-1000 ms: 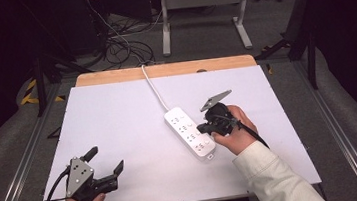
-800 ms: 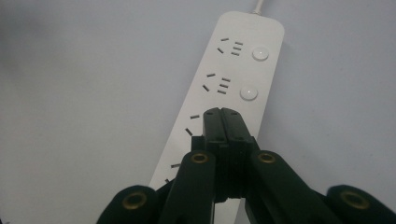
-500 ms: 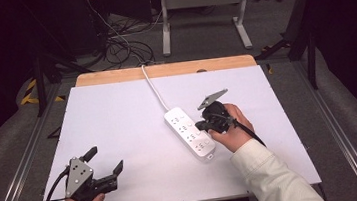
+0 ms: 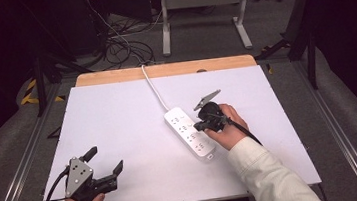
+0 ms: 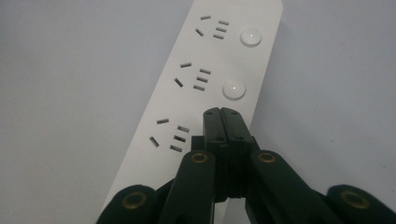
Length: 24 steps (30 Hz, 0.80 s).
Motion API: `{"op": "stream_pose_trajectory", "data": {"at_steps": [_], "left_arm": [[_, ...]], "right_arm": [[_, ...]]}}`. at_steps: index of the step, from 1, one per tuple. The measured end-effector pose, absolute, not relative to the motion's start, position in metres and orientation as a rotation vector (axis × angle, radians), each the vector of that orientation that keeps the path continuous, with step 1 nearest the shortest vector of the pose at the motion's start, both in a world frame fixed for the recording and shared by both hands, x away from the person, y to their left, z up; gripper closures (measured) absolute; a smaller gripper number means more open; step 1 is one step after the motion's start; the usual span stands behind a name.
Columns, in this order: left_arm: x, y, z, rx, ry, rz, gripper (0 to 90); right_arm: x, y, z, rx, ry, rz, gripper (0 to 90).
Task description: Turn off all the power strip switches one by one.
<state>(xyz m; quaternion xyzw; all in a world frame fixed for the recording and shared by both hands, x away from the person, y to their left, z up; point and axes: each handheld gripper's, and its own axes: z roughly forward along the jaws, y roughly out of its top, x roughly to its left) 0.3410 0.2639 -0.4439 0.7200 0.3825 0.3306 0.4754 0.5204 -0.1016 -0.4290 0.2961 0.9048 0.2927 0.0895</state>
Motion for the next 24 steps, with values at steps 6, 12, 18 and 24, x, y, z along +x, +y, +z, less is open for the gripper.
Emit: {"op": "stream_pose_trajectory", "data": {"at_steps": [6, 12, 18, 24], "left_arm": [[0.3411, 0.2638, -0.4441, 1.757, 0.938, 0.808, 12.1], [0.3411, 0.2636, -0.4440, 1.760, 0.934, 0.809, 12.1], [0.3411, 0.2639, -0.4439, 1.763, 0.932, 0.813, 12.1], [0.3407, 0.2636, -0.4438, 1.759, 0.938, 0.809, 12.1]], "right_arm": [[0.5209, -0.0997, -0.4336, 0.888, 2.711, 0.855, 90.0], [0.5206, -0.0984, -0.4356, 0.896, 2.714, 0.840, 90.0], [0.5203, -0.0971, -0.4370, 0.881, 2.715, 0.826, 90.0], [0.5195, -0.0962, -0.4388, 0.880, 2.710, 0.820, 90.0]]}}
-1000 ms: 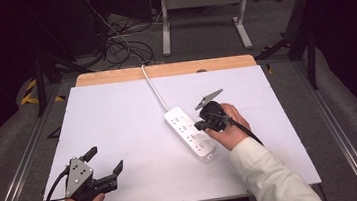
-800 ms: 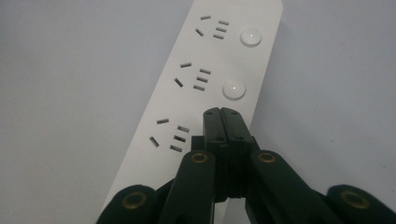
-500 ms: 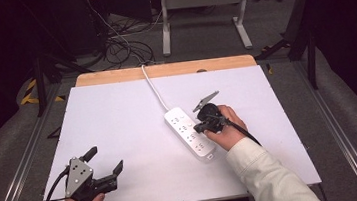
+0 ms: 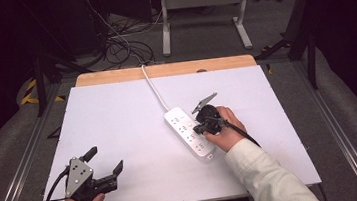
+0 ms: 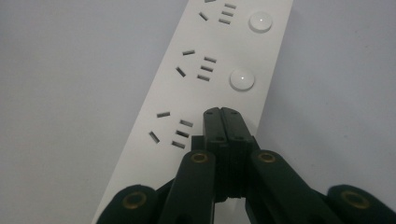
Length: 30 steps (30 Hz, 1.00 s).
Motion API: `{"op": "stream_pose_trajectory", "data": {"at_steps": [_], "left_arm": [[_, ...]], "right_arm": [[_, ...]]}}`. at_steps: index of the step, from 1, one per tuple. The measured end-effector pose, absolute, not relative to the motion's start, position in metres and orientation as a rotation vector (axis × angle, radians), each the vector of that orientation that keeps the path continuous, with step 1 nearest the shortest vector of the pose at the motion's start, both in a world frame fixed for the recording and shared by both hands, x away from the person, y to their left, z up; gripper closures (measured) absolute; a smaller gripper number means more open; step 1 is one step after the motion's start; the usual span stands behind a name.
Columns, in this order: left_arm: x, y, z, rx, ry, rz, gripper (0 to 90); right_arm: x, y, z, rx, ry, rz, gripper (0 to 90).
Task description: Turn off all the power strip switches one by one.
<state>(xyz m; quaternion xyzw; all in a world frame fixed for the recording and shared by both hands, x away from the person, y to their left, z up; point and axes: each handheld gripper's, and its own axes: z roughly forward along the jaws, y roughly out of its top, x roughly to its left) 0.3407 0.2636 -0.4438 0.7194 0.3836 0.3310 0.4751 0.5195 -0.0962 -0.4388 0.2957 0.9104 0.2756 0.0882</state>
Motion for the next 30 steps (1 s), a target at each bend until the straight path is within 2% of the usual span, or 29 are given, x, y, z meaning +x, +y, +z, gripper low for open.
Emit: {"op": "stream_pose_trajectory", "data": {"at_steps": [30], "left_arm": [[0.3400, 0.2631, -0.4437, 1.758, 0.934, 0.814, 12.1]], "right_arm": [[0.5179, -0.0909, -0.4384, 0.929, 2.696, 0.763, 90.0]]}}
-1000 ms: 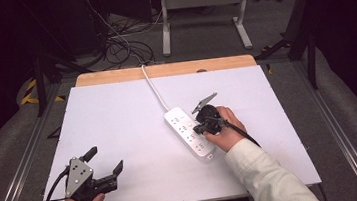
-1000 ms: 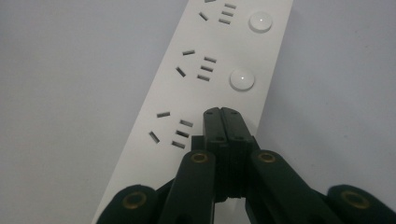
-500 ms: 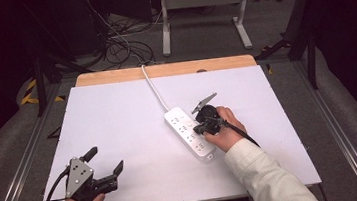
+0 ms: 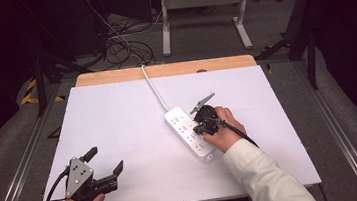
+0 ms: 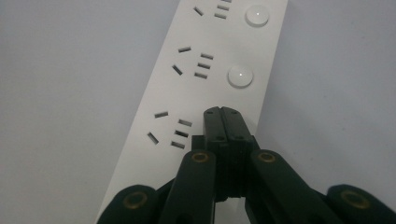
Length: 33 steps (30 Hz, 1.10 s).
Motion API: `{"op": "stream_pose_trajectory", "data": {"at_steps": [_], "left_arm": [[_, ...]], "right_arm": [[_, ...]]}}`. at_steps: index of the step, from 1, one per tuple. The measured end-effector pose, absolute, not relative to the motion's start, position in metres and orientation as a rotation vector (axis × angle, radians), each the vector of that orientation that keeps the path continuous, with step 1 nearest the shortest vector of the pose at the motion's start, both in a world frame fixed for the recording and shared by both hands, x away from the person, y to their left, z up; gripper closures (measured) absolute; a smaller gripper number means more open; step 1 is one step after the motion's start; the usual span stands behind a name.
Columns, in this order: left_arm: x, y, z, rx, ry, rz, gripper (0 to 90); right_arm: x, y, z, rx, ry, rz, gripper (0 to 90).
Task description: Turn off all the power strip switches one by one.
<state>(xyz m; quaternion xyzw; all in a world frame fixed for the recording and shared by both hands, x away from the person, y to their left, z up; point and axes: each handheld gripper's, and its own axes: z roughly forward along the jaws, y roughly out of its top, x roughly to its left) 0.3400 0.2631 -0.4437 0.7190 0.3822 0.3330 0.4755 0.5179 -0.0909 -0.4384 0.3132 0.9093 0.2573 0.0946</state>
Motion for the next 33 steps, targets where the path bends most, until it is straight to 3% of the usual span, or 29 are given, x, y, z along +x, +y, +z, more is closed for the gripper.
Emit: {"op": "stream_pose_trajectory", "data": {"at_steps": [15, 19, 23, 33], "left_arm": [[0.340, 0.263, -0.443, 1.753, 0.933, 0.810, 12.2], [0.341, 0.264, -0.444, 1.753, 0.940, 0.807, 12.3], [0.341, 0.263, -0.444, 1.754, 0.940, 0.809, 12.3], [0.341, 0.264, -0.444, 1.754, 0.939, 0.809, 12.3]], "right_arm": [[0.519, -0.094, -0.440, 0.965, 2.703, 0.794, 90.0], [0.510, -0.102, -0.412, 0.893, 2.573, 1.092, 90.0], [0.511, -0.104, -0.402, 0.879, 2.560, 1.104, 90.0], [0.520, -0.097, -0.411, 0.870, 2.577, 1.047, 90.0]]}}
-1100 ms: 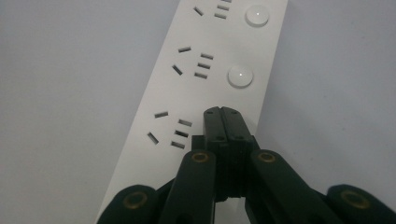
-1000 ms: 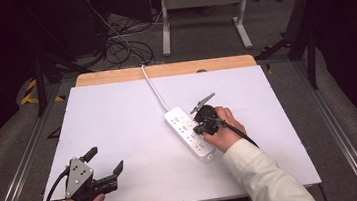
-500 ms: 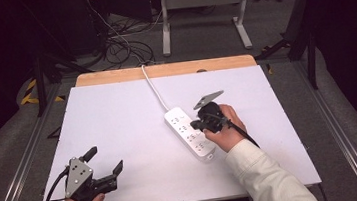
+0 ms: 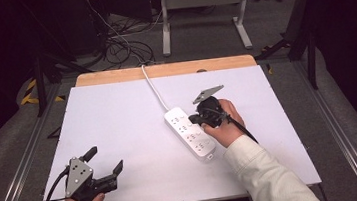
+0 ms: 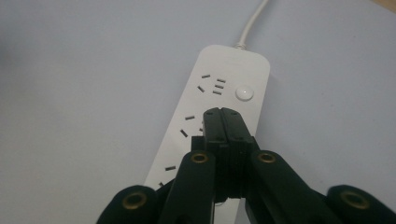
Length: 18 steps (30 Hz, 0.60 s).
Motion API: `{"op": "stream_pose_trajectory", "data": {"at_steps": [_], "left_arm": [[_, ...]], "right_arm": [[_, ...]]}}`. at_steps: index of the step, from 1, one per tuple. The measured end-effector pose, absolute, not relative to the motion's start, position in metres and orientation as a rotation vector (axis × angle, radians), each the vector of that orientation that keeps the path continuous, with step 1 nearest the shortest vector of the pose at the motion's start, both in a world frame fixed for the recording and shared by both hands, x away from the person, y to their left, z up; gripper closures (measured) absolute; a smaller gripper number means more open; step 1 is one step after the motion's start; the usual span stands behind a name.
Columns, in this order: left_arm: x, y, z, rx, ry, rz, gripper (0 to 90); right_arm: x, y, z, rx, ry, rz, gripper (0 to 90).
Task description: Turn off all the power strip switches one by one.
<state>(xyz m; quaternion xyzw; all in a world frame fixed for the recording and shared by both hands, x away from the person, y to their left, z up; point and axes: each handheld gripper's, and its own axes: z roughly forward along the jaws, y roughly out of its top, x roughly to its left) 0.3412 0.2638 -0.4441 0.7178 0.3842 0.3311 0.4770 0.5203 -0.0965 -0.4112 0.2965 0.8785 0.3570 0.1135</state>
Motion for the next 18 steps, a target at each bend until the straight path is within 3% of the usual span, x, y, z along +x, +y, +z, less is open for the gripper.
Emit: {"op": "stream_pose_trajectory", "data": {"at_steps": [18], "left_arm": [[0.341, 0.264, -0.444, 1.759, 0.932, 0.809, 12.3]], "right_arm": [[0.544, -0.085, -0.439, 0.920, 2.606, 0.972, 90.0]]}}
